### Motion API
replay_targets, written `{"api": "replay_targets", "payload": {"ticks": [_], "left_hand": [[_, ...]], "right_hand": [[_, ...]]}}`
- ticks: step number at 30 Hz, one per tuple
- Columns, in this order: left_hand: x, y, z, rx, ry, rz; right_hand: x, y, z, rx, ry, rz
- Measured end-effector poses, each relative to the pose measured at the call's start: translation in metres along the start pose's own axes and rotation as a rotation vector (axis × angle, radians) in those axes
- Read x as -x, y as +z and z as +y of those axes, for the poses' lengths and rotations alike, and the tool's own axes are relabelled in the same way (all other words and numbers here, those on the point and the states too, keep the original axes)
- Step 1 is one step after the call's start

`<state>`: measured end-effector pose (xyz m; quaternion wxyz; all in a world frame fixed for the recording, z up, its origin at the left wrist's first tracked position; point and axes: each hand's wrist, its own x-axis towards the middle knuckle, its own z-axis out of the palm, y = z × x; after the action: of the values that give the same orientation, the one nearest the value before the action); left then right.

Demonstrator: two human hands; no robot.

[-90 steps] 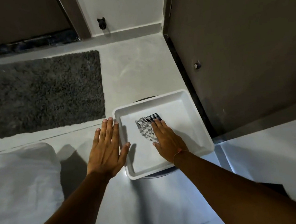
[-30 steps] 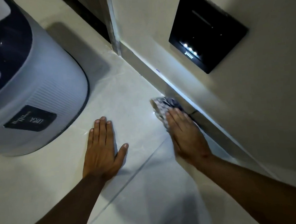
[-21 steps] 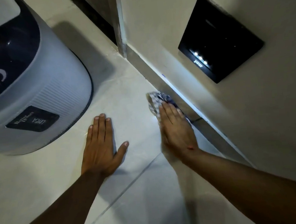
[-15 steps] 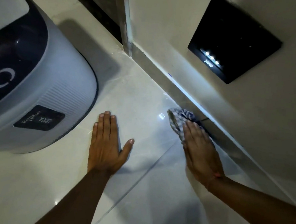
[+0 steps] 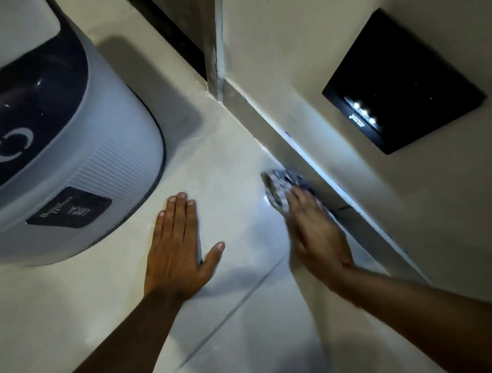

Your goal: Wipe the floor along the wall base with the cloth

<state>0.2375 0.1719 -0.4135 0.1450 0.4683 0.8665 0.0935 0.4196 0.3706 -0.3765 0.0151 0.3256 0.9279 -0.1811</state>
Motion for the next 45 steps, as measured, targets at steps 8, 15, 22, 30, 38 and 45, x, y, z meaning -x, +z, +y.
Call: {"api": "replay_targets", "payload": {"ticks": [8,15,22,30,38,45], "left_hand": [[-0.001,-0.003,0.0,0.015,-0.009,-0.002],[-0.001,-0.001,-0.002,-0.01,0.002,0.004],[-0.002,-0.004,-0.003,0.002,0.0,-0.008],[-0.002,-0.002,-0.001,-0.017,0.001,-0.026],[0.004,-0.003,0.011,-0.046,-0.001,-0.047],[0.028,0.007,0.036,-0.044,0.005,-0.094]], "right_hand": [[-0.022,0.007,-0.011,-0.014,-0.011,0.045],[-0.101,0.015,-0.045,-0.008,-0.053,0.07],[-0.033,0.007,-0.025,0.022,0.0,-0.008],[-0.151,0.009,-0.077,0.013,-0.061,-0.069],[-0.028,0.012,-0.013,0.065,-0.008,-0.045],[0.157,-0.005,0.067,0.212,0.147,-0.177]]}}
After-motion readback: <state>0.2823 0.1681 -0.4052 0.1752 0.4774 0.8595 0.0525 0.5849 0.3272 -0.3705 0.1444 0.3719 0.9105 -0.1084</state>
